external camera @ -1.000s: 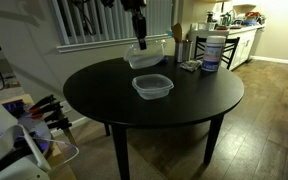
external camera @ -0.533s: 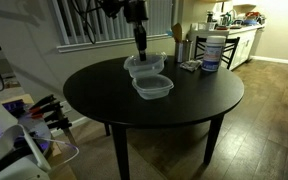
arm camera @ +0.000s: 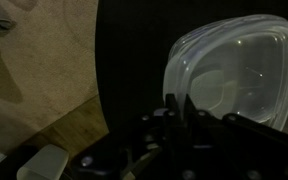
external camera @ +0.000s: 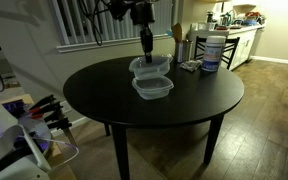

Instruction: Put the lunchbox on the left into the lunchbox on the right

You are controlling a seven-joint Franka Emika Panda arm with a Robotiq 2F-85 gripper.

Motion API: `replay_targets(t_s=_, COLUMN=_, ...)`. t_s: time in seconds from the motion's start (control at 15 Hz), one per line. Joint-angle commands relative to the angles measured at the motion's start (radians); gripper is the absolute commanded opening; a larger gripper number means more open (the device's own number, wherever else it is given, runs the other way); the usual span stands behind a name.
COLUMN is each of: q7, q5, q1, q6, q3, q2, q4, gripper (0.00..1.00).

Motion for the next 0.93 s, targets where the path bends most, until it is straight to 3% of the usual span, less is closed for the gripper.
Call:
replay_targets(t_s=0.0, q7=-0.007, q5=0.0, q1=0.005, q6=0.009, q3=-0.002, q2=0.02, q4=0.02, gripper=0.02)
replay_targets(t_s=0.2, q7=-0.019, q5=0.014, q1=0.011, q6=0.014, q3=0.0, q2=0.033, q4=0.029, gripper=0.02)
replay_targets(t_s=0.27, q7=-0.013, q5=0.009, q1=0.013, q6=0.014, q3=0.0, q2=0.04, q4=0.033, gripper=0.33)
replay_targets(t_s=0.33, q7=-0.012, q5=0.01, q1=0.014, q6=0.016, q3=0.0, q2=0.046, q4=0.036, gripper=0.34)
replay_targets(t_s=0.87, q7=-0.025, q5=0.017, q1=0.018, q6=0.01, q3=0.0, q2=0.055, q4=0.036, gripper=0.83)
